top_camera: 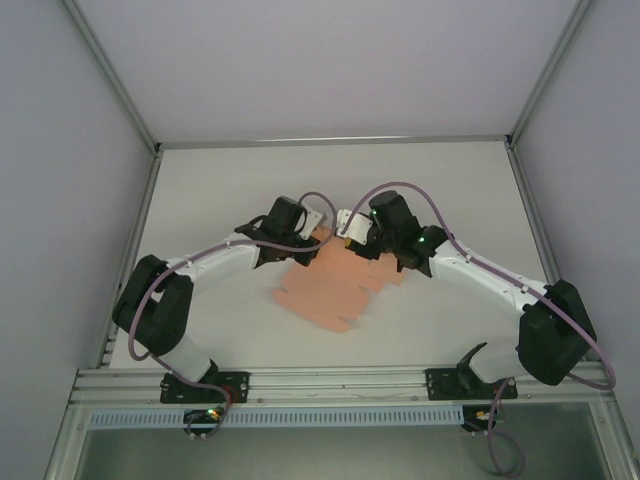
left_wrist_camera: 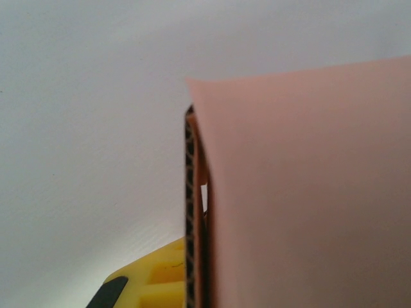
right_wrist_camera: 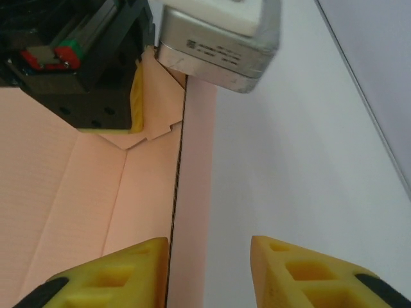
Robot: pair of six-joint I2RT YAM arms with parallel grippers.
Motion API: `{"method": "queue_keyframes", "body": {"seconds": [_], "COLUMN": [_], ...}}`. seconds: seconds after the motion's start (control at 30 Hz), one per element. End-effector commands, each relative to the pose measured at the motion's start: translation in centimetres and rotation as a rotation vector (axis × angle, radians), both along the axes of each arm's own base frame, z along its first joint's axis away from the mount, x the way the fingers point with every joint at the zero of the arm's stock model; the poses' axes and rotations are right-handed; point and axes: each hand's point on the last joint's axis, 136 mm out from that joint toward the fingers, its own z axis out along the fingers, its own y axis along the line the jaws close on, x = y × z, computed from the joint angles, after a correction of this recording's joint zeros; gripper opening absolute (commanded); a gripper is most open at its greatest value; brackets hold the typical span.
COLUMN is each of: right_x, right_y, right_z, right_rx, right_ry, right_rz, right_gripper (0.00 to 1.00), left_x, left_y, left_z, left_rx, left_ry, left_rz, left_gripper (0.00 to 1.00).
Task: Assemble paper box
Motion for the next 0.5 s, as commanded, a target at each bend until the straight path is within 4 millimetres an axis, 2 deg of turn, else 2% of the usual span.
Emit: {"method": "queue_keyframes", "body": {"seconds": [0.0,0.03,0.13,0.2,0.33,0.47], "right_x": [0.8,0.8,1.1,1.0,0.5,-0.1], "right_y": [0.3,0.3,0.1,0.0,0.2,0.3], "right_z": [-0.2,-0.6,-1.4,-1.9,-2.2,-2.2], "right_rx": [-0.027,-0.043,-0.099,-0.129,-0.128,-0.117], "right_ry": [-0.042,-0.045,-0.056,-0.055,-0.037,-0.022], "right_rz": [-0.015,-0.015,-0.024,-0.022,-0.007,0.009], "right_gripper": [0.31,0.28,0.08,0.00,0.00,0.00], "left_x": [-0.5,-0.5,-0.6,-0.5,-0.2,-0.1], "left_y": [-0.6,-0.7,-1.2,-1.3,-1.4,-1.7], "left_z": [0.5,0.7,1.1,1.2,1.4,1.5], "left_rx": [-0.024,-0.030,-0.065,-0.074,-0.086,-0.091], "left_ry": [0.036,0.040,0.052,0.060,0.052,0.040], "left_rz": [-0.014,-0.018,-0.015,0.004,0.009,-0.009], "left_gripper": [0.00,0.00,0.00,0.07,0.12,0.21]}}
